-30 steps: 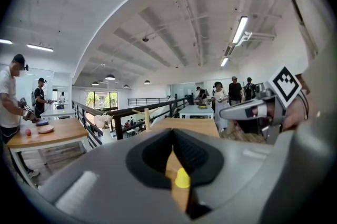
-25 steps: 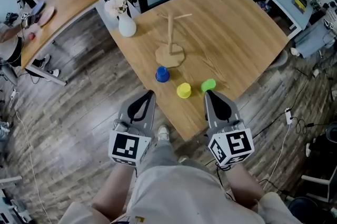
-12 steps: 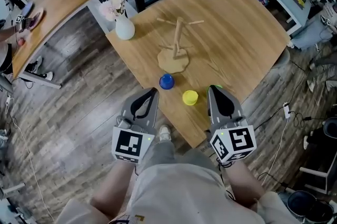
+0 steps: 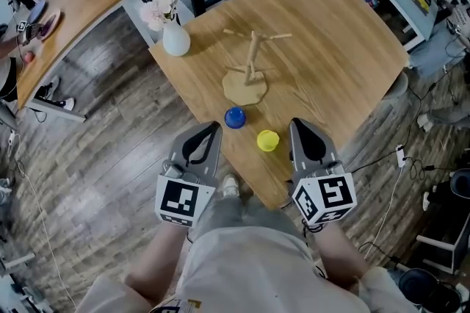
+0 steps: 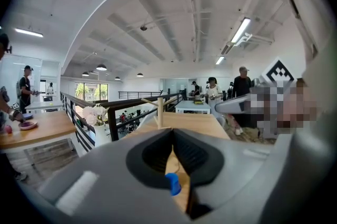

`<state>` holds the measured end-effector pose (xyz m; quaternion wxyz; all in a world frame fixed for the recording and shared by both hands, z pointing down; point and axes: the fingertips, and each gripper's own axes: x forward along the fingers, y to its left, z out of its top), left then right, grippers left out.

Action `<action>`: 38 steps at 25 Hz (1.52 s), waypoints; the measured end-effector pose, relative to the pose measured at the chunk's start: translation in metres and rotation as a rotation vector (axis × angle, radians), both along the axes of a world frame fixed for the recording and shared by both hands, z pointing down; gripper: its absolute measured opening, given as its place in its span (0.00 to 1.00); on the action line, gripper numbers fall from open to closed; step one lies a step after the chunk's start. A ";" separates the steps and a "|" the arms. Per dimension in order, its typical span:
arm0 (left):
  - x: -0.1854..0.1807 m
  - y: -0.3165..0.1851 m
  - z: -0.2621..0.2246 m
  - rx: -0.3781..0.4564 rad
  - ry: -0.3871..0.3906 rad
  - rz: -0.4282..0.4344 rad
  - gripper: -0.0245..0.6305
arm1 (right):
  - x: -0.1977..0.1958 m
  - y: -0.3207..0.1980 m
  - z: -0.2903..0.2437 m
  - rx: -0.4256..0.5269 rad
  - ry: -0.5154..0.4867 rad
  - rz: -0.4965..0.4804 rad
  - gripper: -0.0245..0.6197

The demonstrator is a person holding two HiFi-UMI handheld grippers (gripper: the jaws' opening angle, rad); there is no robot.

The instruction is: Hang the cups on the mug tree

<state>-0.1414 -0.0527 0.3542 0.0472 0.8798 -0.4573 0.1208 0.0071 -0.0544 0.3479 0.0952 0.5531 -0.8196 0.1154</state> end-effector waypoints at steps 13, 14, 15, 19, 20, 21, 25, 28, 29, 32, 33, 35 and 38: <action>0.025 -0.002 0.008 -0.001 -0.040 0.014 0.11 | 0.018 -0.008 0.010 -0.018 -0.005 -0.044 0.03; 0.027 -0.003 0.010 -0.008 -0.045 0.019 0.13 | 0.021 -0.009 0.010 -0.018 -0.005 -0.043 0.04; 0.029 -0.005 0.013 -0.019 -0.052 0.025 0.16 | 0.023 -0.010 0.010 -0.018 -0.006 -0.042 0.03; 0.036 -0.014 0.024 -0.023 -0.075 0.028 0.21 | 0.032 -0.015 0.016 -0.019 -0.005 -0.040 0.03; 0.038 -0.017 0.028 -0.022 -0.082 0.025 0.22 | 0.034 -0.016 0.019 -0.021 -0.005 -0.041 0.03; 0.039 -0.019 0.033 -0.025 -0.088 0.024 0.23 | 0.035 -0.018 0.021 -0.024 -0.005 -0.043 0.03; 0.041 -0.031 0.055 -0.041 -0.114 0.021 0.27 | 0.038 -0.025 0.034 -0.035 -0.003 -0.055 0.03; 0.045 -0.035 0.073 -0.048 -0.140 0.028 0.30 | 0.038 -0.029 0.046 -0.044 -0.005 -0.065 0.03; 0.046 -0.036 0.080 -0.054 -0.148 0.029 0.30 | 0.037 -0.030 0.050 -0.048 -0.007 -0.069 0.03; 0.045 -0.039 0.101 -0.076 -0.158 0.028 0.31 | 0.034 -0.033 0.063 -0.057 -0.010 -0.080 0.04; 0.044 -0.040 0.108 -0.082 -0.160 0.027 0.32 | 0.032 -0.035 0.068 -0.059 -0.010 -0.083 0.03; 0.043 -0.045 0.122 -0.086 -0.162 0.026 0.32 | 0.030 -0.039 0.078 -0.060 -0.009 -0.090 0.04; 0.044 -0.050 0.140 -0.068 -0.153 0.031 0.34 | 0.027 -0.043 0.097 -0.067 -0.002 -0.100 0.04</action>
